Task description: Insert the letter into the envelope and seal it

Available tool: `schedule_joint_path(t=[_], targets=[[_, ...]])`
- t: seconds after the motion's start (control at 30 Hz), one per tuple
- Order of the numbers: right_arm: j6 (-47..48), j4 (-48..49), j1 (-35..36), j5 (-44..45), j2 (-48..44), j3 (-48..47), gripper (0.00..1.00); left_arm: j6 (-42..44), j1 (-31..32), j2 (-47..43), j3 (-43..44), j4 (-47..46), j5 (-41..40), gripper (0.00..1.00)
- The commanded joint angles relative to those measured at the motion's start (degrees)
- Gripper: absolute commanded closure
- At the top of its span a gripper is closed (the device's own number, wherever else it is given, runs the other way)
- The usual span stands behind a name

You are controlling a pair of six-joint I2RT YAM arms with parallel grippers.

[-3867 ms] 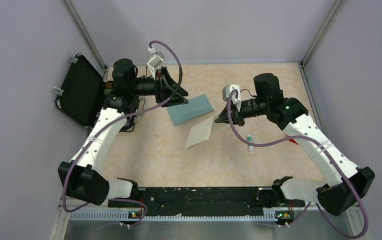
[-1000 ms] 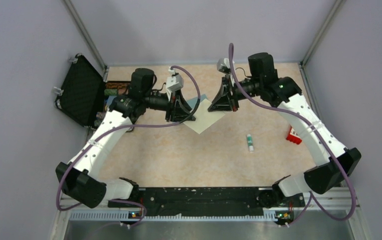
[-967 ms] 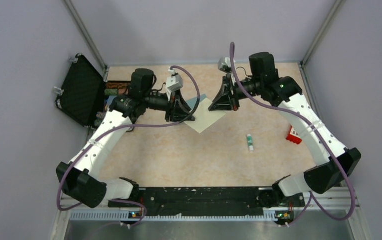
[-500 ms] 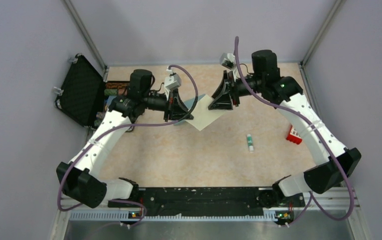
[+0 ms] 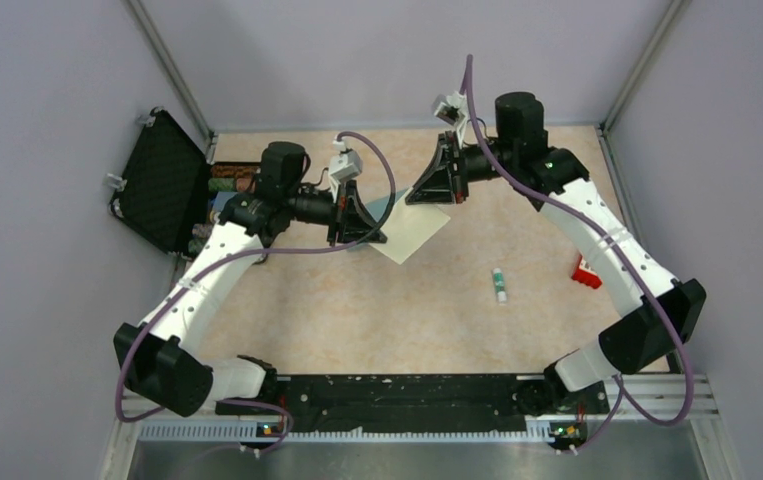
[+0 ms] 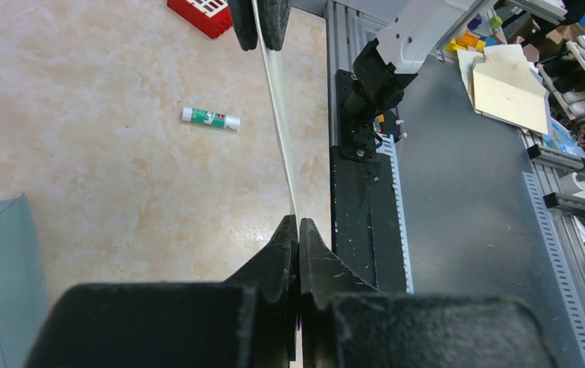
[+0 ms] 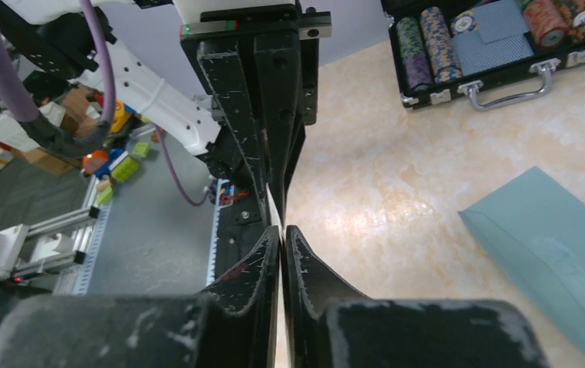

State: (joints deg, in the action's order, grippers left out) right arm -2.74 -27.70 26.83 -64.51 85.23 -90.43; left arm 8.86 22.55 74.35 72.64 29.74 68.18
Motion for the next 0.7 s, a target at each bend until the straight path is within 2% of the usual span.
schedule_joint_path(t=[0.0, 0.03, 0.1, 0.17, 0.2, 0.3, 0.47, 0.67], targets=[[-3.93, 5.52, -0.12, -3.30, 0.36, -1.76, 1.00, -1.05, -0.05, -2.30, -0.90, -2.70, 1.49, 1.00], [-3.95, 5.56, -0.15, -3.26, 0.45, -1.76, 1.00, -1.43, -0.10, -2.38, -0.95, -2.86, 1.08, 0.93], [-3.08, 4.77, -0.11, -3.30, 0.48, -1.83, 1.00, -4.10, -0.15, -2.72, -0.95, -4.61, -1.15, 0.68], [-1.45, 3.45, -0.11, -3.59, 0.47, -1.68, 1.00, -7.03, -0.22, -2.89, -0.61, -7.08, -2.84, 0.55], [-0.71, 2.97, -0.06, -3.65, 0.46, -1.60, 1.00, -8.35, -0.41, -2.81, -0.43, -8.52, -2.64, 0.52], [0.01, 2.60, 0.29, -3.60, 0.14, -1.33, 1.00, -13.84, -0.56, -2.27, 0.23, -12.89, -0.70, 0.52], [1.08, 1.70, 0.69, -3.13, 0.12, -1.50, 1.00, -16.62, -0.54, -0.38, 1.39, -15.88, 1.56, 0.62], [1.16, 1.52, 0.81, -1.98, 0.19, -1.46, 1.00, -20.18, -0.47, 1.07, 1.83, -19.63, 1.91, 0.62]])
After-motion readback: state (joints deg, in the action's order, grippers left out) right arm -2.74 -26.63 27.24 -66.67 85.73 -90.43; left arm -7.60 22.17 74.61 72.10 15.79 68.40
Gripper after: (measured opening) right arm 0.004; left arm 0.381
